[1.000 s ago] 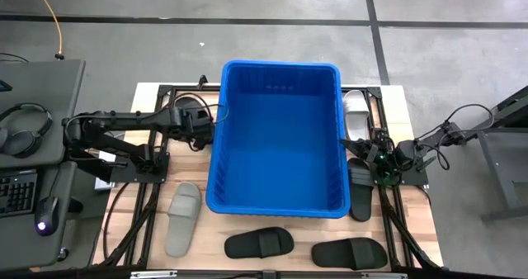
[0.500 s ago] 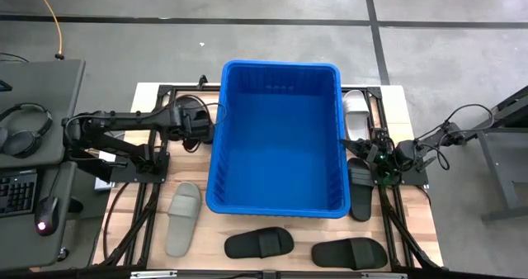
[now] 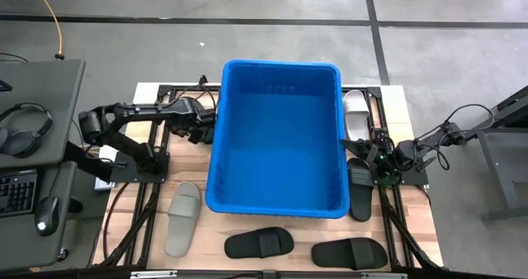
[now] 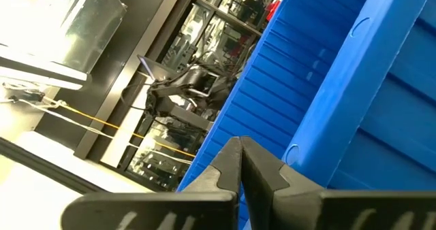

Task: Pick and place slides into bin
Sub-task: Put the black slide into the blue container

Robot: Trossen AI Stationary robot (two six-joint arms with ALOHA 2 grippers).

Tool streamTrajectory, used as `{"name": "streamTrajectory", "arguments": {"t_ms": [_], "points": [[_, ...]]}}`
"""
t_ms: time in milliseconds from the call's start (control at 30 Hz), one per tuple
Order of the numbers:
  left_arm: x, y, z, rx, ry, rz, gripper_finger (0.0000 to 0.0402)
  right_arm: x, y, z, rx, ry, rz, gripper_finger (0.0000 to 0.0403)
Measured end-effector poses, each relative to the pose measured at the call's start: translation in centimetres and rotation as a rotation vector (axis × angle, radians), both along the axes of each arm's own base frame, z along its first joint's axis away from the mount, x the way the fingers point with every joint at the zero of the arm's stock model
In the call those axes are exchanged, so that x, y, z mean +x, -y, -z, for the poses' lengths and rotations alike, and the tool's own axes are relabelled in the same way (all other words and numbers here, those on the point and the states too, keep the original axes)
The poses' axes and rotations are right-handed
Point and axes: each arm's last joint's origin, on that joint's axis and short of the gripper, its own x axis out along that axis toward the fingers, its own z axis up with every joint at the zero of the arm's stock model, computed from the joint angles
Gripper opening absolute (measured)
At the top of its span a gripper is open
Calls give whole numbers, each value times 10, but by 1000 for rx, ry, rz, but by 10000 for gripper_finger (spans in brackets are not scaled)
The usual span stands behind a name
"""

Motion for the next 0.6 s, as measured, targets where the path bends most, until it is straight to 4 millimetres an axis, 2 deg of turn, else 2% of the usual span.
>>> {"name": "streamTrajectory", "arguments": {"t_ms": [200, 367, 467, 600], "points": [[1, -2, 1, 6, 12, 26, 47, 0, 0, 0, 0, 1, -1, 0], [-1, -11, 4, 41, 85, -87, 47, 0, 0, 0, 0, 2, -2, 0], [-8, -17, 3, 27, 94, -151, 47, 0, 0, 0, 0, 2, -3, 0], [-23, -23, 1, 11, 75, -324, 46, 0, 0, 0, 0, 2, -4, 0]]}}
